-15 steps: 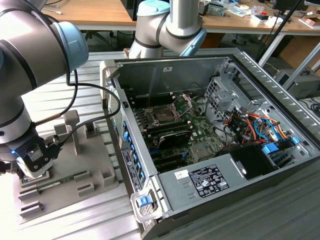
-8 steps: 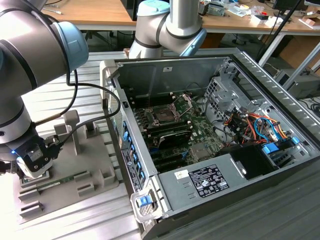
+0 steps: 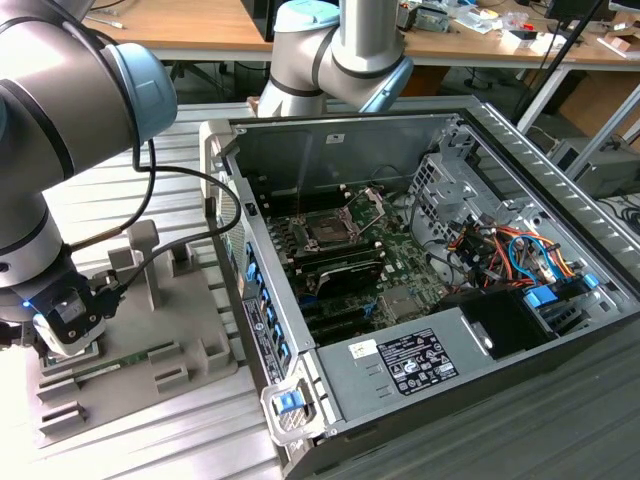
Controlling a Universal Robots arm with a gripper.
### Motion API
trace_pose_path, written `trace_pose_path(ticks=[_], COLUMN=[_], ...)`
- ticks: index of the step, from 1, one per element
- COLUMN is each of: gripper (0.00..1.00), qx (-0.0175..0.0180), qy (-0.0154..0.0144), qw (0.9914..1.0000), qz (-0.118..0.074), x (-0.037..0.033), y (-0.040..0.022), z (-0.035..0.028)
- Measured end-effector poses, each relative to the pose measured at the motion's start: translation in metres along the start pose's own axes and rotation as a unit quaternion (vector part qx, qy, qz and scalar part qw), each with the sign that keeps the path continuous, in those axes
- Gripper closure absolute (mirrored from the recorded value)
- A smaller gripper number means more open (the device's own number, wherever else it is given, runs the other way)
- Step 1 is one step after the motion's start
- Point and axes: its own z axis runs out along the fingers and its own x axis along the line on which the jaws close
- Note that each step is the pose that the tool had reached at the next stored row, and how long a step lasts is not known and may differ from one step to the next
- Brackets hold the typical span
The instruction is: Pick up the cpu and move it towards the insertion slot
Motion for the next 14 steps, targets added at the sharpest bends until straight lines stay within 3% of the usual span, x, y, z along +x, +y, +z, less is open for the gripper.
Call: trace_pose_path(ticks=[5, 14], gripper=[0.45, 0.45], qx=[-0.0001, 0.0000], qy=[-0.0001, 0.0000], qw=[1.00000, 1.00000], qz=[0.000, 0.000], x=[0.0000, 0.0000], y=[0.0002, 0.0002], z=[-0.0037, -0.0041])
